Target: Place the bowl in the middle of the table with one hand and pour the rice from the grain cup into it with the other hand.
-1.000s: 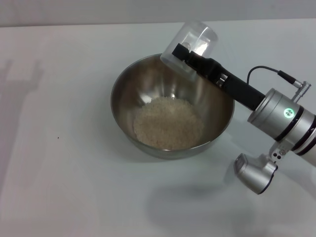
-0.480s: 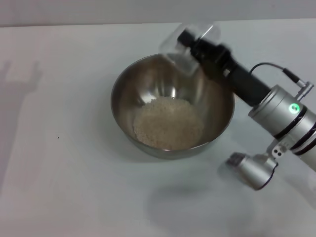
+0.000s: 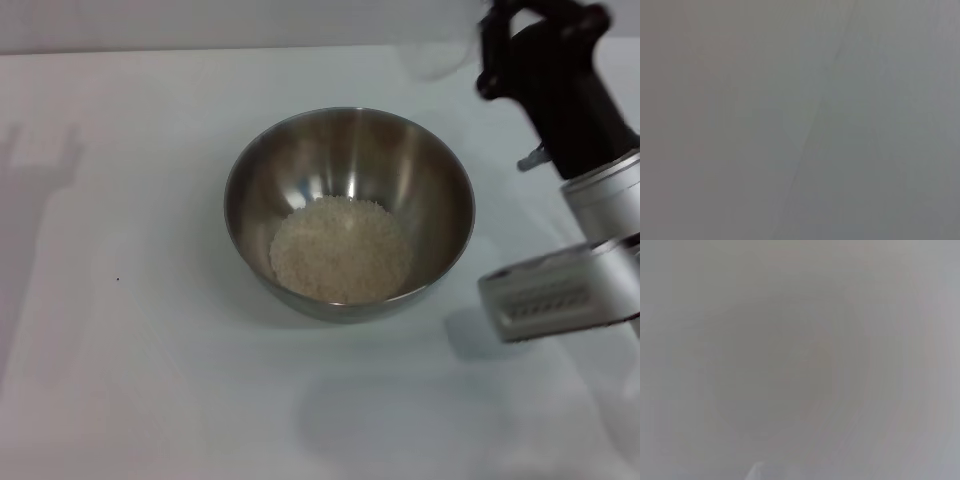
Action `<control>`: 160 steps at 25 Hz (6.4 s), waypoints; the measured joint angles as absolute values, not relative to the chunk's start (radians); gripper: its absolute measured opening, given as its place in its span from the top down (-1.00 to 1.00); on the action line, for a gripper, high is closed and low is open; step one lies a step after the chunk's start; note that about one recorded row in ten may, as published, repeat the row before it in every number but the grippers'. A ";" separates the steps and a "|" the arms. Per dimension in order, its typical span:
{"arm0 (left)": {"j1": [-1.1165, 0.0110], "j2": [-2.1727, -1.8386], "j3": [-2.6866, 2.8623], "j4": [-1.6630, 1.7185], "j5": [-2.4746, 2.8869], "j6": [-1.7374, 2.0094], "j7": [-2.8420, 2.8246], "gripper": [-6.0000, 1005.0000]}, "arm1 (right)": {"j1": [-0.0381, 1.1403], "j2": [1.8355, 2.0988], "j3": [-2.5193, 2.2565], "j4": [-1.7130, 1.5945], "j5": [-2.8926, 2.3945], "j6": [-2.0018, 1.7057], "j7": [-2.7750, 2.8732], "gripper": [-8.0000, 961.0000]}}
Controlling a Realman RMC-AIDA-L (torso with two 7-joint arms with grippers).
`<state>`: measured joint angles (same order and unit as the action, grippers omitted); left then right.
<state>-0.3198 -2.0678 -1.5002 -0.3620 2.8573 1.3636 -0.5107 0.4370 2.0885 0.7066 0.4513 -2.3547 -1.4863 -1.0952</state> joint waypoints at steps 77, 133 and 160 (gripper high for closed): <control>-0.316 -2.065 -1.499 -0.362 2.864 1.430 -0.511 -0.65 | 0.552 2.082 0.722 0.370 -1.855 -0.776 -0.316 0.77; -0.285 -2.067 -1.494 -0.342 2.863 1.441 -0.485 -0.65 | 0.358 2.083 0.551 0.376 -1.878 -1.315 -0.242 0.30; -0.290 -2.069 -1.485 -0.273 2.866 1.427 -0.334 -0.65 | 0.533 2.075 0.700 0.161 -1.871 -1.534 -0.039 -0.40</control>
<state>-0.2896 -2.0694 -1.4849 -0.2730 2.8655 1.4265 -0.3338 0.5329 2.0754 0.6998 0.1613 -1.8713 -1.5337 -0.0386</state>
